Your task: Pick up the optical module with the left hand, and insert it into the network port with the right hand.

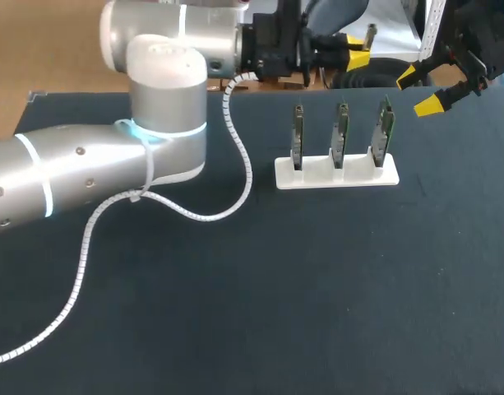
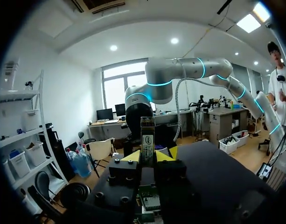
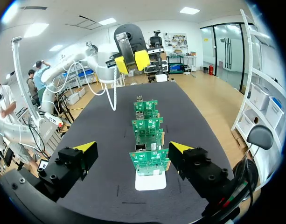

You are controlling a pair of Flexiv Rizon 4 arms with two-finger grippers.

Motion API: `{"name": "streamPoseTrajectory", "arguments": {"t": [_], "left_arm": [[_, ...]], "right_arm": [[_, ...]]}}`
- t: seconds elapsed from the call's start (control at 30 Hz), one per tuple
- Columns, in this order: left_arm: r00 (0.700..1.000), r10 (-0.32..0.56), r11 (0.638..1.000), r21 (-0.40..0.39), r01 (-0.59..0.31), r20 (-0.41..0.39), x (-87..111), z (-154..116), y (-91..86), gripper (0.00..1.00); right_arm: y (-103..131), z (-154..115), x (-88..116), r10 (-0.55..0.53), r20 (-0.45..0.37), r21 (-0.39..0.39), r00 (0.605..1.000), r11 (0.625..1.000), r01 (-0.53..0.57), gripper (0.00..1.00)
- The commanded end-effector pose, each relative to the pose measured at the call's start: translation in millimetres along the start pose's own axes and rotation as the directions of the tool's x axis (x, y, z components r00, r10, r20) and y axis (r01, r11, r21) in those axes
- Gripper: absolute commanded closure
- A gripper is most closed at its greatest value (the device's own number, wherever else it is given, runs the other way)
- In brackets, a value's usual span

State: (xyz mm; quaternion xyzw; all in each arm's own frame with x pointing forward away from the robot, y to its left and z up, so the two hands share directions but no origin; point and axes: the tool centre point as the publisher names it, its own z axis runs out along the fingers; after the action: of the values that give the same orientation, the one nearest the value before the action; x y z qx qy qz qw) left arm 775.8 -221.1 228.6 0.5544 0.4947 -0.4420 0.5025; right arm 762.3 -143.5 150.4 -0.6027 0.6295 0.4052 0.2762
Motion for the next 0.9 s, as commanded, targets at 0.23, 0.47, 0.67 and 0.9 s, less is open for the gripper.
{"name": "streamPoseTrajectory", "arguments": {"t": [0.23,0.47,0.67,0.9], "left_arm": [[0.999,-0.044,0.999,0.006,0.044,0.009,17.1,27,4.9,1.0],[0.997,-0.075,0.997,-0.01,0.075,-0.005,31.8,36,7.0,1.0],[0.997,-0.081,0.997,-0.005,0.081,-0.001,33.1,43,4.9,1.0],[0.996,-0.093,0.995,-0.022,0.093,0.006,36.2,46,3.8,1.0]], "right_arm": [[2,1,0,0.0,-0.001,0.006,1.0,1.0,0.0,0.0],[2,1,0,0.0,-0.001,0.006,1.0,1.0,0.0,0.0],[2,1,0,0.0,-0.001,0.006,1.0,1.0,0.0,0.0],[2,1,0,0.0,-0.001,0.006,1.0,1.0,0.0,0.0]]}}
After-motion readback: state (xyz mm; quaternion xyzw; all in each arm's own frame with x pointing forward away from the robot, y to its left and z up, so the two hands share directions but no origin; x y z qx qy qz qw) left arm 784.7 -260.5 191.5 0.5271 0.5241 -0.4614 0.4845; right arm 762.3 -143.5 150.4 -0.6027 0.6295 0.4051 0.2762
